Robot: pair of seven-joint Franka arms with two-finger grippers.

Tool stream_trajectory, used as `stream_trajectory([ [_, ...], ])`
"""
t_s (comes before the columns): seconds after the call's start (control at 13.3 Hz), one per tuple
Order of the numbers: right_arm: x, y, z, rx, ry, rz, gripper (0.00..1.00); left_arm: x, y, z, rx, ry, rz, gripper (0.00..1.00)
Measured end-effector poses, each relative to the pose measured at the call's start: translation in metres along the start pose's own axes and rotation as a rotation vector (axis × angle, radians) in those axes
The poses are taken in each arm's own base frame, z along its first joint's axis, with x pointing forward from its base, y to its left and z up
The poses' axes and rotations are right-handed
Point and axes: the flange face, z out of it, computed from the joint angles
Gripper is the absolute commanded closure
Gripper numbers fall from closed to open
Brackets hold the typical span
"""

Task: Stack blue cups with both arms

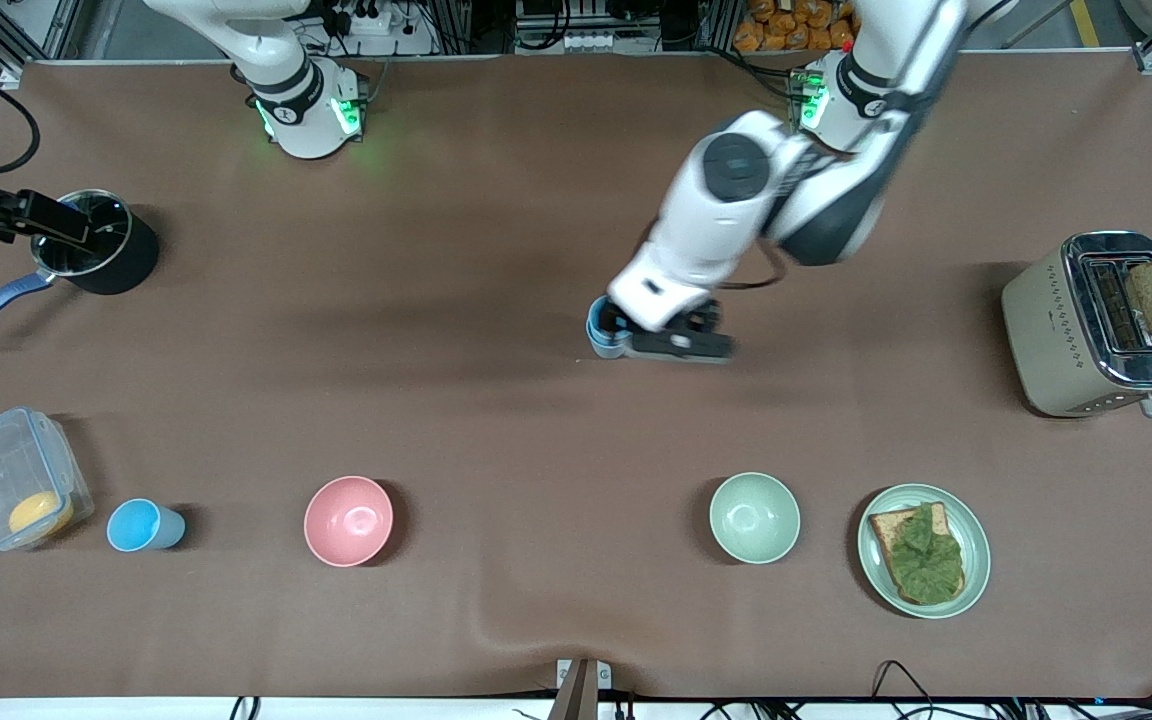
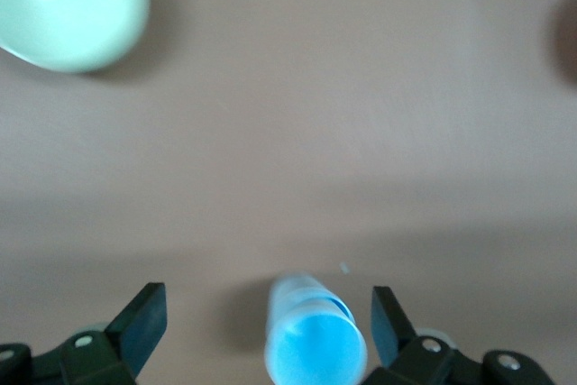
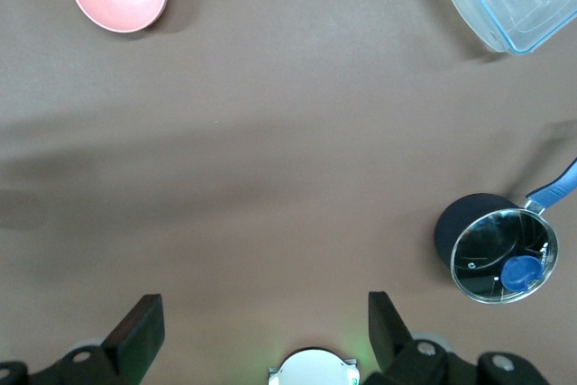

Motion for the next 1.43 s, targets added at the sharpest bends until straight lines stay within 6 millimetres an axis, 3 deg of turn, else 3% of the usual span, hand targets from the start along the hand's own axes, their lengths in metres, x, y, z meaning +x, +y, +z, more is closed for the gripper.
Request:
stream_trajectory([
  [0.15, 0.000, -0.002, 0.000, -0.001, 0.000, -0.004, 0.00, 0.032, -0.070, -0.074, 0.006, 0.109, -0.103, 0.00],
  [0.23, 0.000, -0.003, 0.000, -0.001, 0.000, -0.005, 0.00, 0.036, -0.102, -0.105, 0.022, 0.145, -0.142, 0.00],
  [0.38, 0.000, -0.003, 0.000, -0.001, 0.000, -0.006, 0.00, 0.028, -0.147, -0.150, 0.074, 0.158, -0.201, 0.00],
  [0.53, 0.000, -0.004, 0.000, -0.001, 0.000, -0.007, 0.00, 0.014, -0.174, -0.182, 0.130, 0.128, -0.232, 0.00],
  [0.68, -0.001, -0.005, 0.000, -0.001, 0.000, -0.010, 0.00, 0.006, -0.210, -0.209, 0.183, 0.074, -0.216, 0.00],
  [0.9, -0.001, -0.008, 0.000, -0.002, 0.000, -0.015, 0.00, 0.007, -0.290, -0.252, 0.214, -0.004, -0.157, 0.00],
  [1.05, -0.001, -0.008, 0.000, -0.002, 0.000, -0.016, 0.00, 0.007, -0.331, -0.273, 0.210, -0.046, -0.061, 0.00],
  [1.2, -0.001, -0.008, 0.000, -0.002, 0.000, -0.016, 0.00, 0.004, -0.352, -0.279, 0.192, -0.085, 0.003, 0.00],
  [1.43, -0.001, -0.008, 0.000, -0.002, 0.000, -0.016, 0.00, -0.001, -0.343, -0.279, 0.176, -0.144, 0.027, 0.00],
])
